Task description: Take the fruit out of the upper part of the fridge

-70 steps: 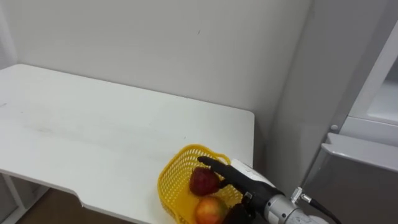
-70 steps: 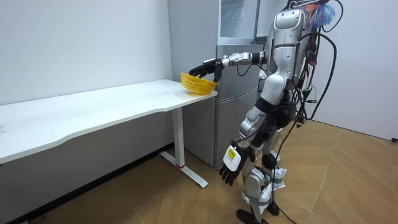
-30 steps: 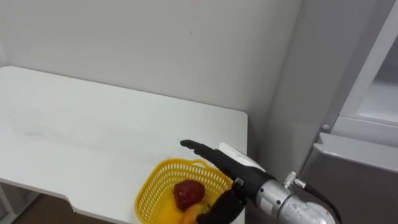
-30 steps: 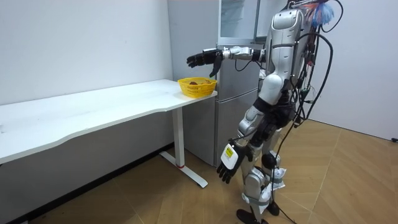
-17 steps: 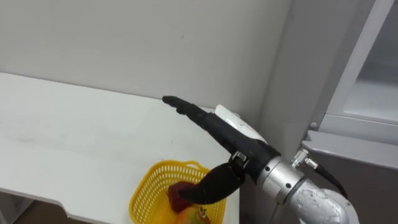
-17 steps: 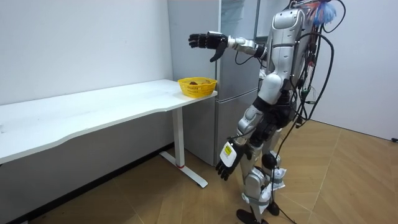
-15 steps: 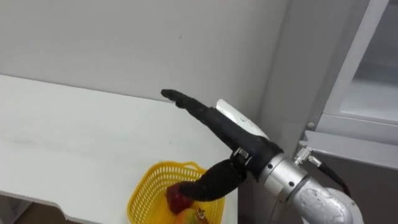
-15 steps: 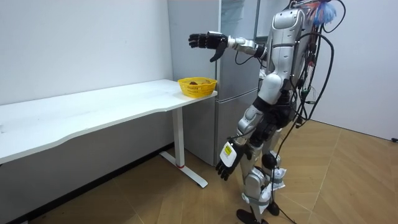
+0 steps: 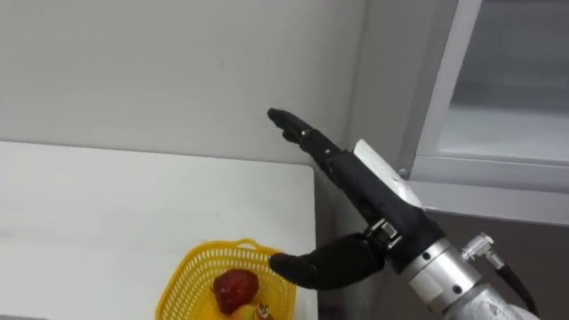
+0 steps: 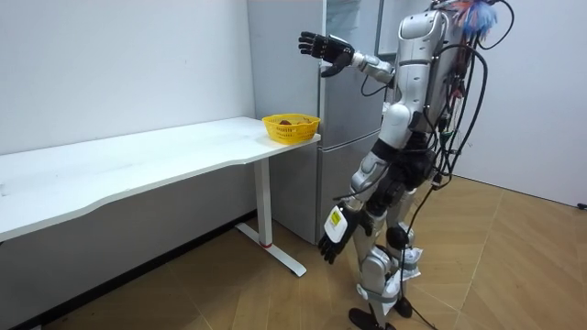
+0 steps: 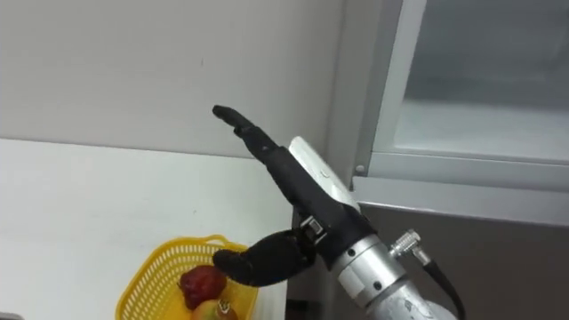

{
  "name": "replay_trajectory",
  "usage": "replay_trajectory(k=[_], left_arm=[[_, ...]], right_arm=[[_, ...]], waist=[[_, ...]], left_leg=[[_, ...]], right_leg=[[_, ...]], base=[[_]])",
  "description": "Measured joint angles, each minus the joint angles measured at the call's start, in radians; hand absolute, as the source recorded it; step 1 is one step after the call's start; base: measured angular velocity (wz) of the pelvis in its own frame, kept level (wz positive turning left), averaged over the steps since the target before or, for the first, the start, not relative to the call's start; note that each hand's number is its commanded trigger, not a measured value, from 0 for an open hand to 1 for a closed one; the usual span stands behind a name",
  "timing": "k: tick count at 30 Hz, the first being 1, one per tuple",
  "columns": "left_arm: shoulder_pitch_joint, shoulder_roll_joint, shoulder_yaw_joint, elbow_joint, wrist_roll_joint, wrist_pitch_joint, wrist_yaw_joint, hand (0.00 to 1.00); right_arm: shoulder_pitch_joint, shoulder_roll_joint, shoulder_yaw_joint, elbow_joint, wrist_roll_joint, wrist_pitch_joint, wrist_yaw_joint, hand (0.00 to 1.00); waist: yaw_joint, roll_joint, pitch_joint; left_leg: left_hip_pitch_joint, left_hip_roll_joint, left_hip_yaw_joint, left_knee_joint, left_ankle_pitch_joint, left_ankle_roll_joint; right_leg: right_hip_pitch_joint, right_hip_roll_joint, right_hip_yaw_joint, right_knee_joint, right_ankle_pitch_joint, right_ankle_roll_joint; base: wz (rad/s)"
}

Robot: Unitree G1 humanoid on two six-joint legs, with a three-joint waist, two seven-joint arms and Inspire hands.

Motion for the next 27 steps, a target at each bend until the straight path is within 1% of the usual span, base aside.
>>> replay_trajectory(k=[1,3,4,6,8,9,10,11,12,13,14,15,17,18,19,21,22,23,25,27], left_arm=[[0.001,0.000,0.001,0.000,0.000,0.000,0.000,0.00],[0.002,-0.002,0.007,-0.001,0.000,0.000,0.001,0.00],[0.001,-0.003,0.008,-0.001,0.000,-0.001,0.001,0.00],[0.001,-0.004,0.007,-0.001,-0.001,-0.008,0.004,0.00],[0.002,-0.004,0.007,0.000,-0.001,-0.015,0.011,0.00],[0.005,-0.009,0.007,0.000,0.000,-0.021,0.024,0.00],[0.008,-0.011,0.007,0.000,0.001,-0.022,0.029,0.00],[0.013,-0.016,0.007,0.000,0.002,-0.022,0.032,0.00],[0.024,-0.020,0.007,0.000,0.002,-0.023,0.038,0.00],[0.031,-0.021,0.007,0.000,0.002,-0.023,0.041,0.00],[0.043,-0.022,0.006,0.001,0.000,-0.023,0.044,0.00],[0.050,-0.024,0.006,0.000,0.000,-0.022,0.046,0.00],[0.057,-0.027,0.006,-0.001,0.000,-0.022,0.050,0.00],[0.059,-0.031,0.006,-0.002,0.000,-0.022,0.050,0.00],[0.059,-0.032,0.006,-0.002,0.000,-0.022,0.050,0.00],[0.052,-0.033,0.004,-0.001,-0.001,-0.022,0.052,0.00],[0.049,-0.033,0.003,-0.001,-0.001,-0.022,0.055,0.00],[0.044,-0.034,-0.004,0.000,-0.001,-0.022,0.060,0.00],[0.041,-0.036,-0.004,0.000,0.000,-0.022,0.060,0.00],[0.033,-0.036,-0.004,0.001,-0.001,-0.026,0.068,0.00]], right_arm=[[0.012,0.002,-0.002,-0.006,0.014,0.000,-0.006,0.00],[0.068,0.017,-0.024,-0.034,0.070,0.000,-0.020,0.00],[0.080,0.017,-0.033,-0.041,0.082,0.000,-0.020,0.00],[0.108,0.017,-0.057,-0.054,0.124,-0.006,-0.034,0.00],[0.111,0.020,-0.074,-0.057,0.138,-0.008,-0.051,0.00],[0.121,0.021,-0.089,-0.070,0.139,-0.011,-0.063,0.00],[0.124,0.021,-0.096,-0.075,0.140,-0.017,-0.068,0.00],[0.133,0.023,-0.111,-0.086,0.142,-0.029,-0.080,0.00],[0.142,0.027,-0.119,-0.098,0.144,-0.039,-0.096,0.00],[0.146,0.029,-0.119,-0.099,0.150,-0.045,-0.103,0.00],[0.164,0.032,-0.120,-0.101,0.171,-0.059,-0.118,0.00],[0.187,0.033,-0.124,-0.101,0.187,-0.063,-0.129,0.00],[0.222,0.042,-0.132,-0.101,0.191,-0.063,-0.143,0.00],[0.243,0.056,-0.139,-0.101,0.192,-0.063,-0.153,0.00],[0.252,0.061,-0.141,-0.099,0.193,-0.064,-0.161,0.00],[0.302,0.063,-0.148,-0.071,0.195,-0.078,-0.185,0.00],[0.313,0.063,-0.147,-0.061,0.196,-0.077,-0.190,0.00],[0.323,0.064,-0.147,-0.060,0.196,-0.095,-0.195,0.00],[0.336,0.064,-0.147,-0.056,0.194,-0.107,-0.202,0.00],[0.364,0.065,-0.147,-0.055,0.191,-0.130,-0.207,0.00]], waist=[[-0.001,-0.001,-0.0009],[-0.008,-0.007,-0.0044],[-0.010,-0.007,-0.0044],[-0.029,-0.002,-0.0010],[-0.040,0.003,0.0026],[-0.041,0.008,0.0038],[-0.041,0.011,0.0025],[-0.042,0.016,-0.0018],[-0.051,0.018,-0.0038],[-0.057,0.021,-0.0038],[-0.064,0.023,-0.0059],[-0.076,0.023,-0.0058],[-0.081,0.024,-0.0053],[-0.085,0.030,-0.0014],[-0.088,0.035,0.0011],[-0.096,0.041,0.0026],[-0.098,0.041,0.0021],[-0.106,0.043,0.0015],[-0.116,0.050,0.0019],[-0.122,0.051,-0.0004]], left_leg=[[0.000,0.001,0.003,0.000,0.000,0.000],[0.002,0.002,0.009,-0.003,-0.001,0.001],[0.002,0.002,0.009,-0.003,-0.001,0.002],[0.003,0.001,0.009,-0.005,-0.002,0.003],[0.007,0.001,0.012,-0.010,-0.002,0.003],[0.010,0.003,0.021,-0.013,-0.002,0.003],[0.011,0.004,0.025,-0.015,-0.003,0.003],[0.010,0.004,0.032,-0.021,-0.002,0.002],[0.014,0.004,0.034,-0.027,-0.001,0.001],[0.016,0.004,0.036,-0.028,-0.001,0.001],[0.018,0.004,0.038,-0.030,-0.001,0.001],[0.021,0.005,0.041,-0.032,0.000,0.001],[0.021,0.006,0.049,-0.034,-0.001,0.001],[0.017,0.006,0.054,-0.035,-0.001,0.001],[0.017,0.006,0.056,-0.035,-0.001,0.001],[0.017,0.006,0.060,-0.035,-0.002,0.002],[0.017,0.006,0.062,-0.035,-0.002,0.002],[0.015,0.006,0.063,-0.035,-0.002,0.002],[0.016,0.007,0.065,-0.034,-0.002,0.002],[0.017,0.007,0.067,-0.034,-0.002,0.002]], right_leg=[[-0.001,0.001,0.003,0.000,0.001,0.000],[-0.002,0.003,0.013,-0.001,0.004,0.002],[-0.002,0.004,0.014,-0.001,0.004,0.003],[-0.002,0.004,0.017,-0.001,0.007,0.005],[-0.003,0.005,0.024,0.000,0.008,0.005],[-0.004,0.007,0.035,0.001,0.008,0.005],[-0.007,0.007,0.040,0.001,0.008,0.005],[-0.013,0.008,0.044,0.003,0.009,0.004],[-0.013,0.008,0.045,0.003,0.009,0.004],[-0.013,0.008,0.046,0.003,0.009,0.004],[-0.013,0.009,0.049,0.003,0.009,0.004],[-0.015,0.009,0.050,0.002,0.009,0.004],[-0.019,0.010,0.058,0.002,0.009,0.004],[-0.021,0.010,0.061,0.001,0.009,0.004],[-0.022,0.010,0.063,0.001,0.009,0.004],[-0.025,0.010,0.070,0.003,0.009,0.004],[-0.026,0.011,0.071,0.004,0.009,0.003],[-0.030,0.010,0.073,0.008,0.009,0.003],[-0.033,0.010,0.074,0.015,0.009,0.004],[-0.032,0.012,0.082,0.016,0.009,0.004]], base=[[-0.10],[-0.08],[-0.03],[0.00],[-0.08],[-0.16],[-0.22],[-0.17],[-0.12],[-0.06],[-0.05],[-0.06],[-0.10],[-0.12],[-0.09],[-0.06],[-0.06],[-0.05],[-0.02],[-0.02]])
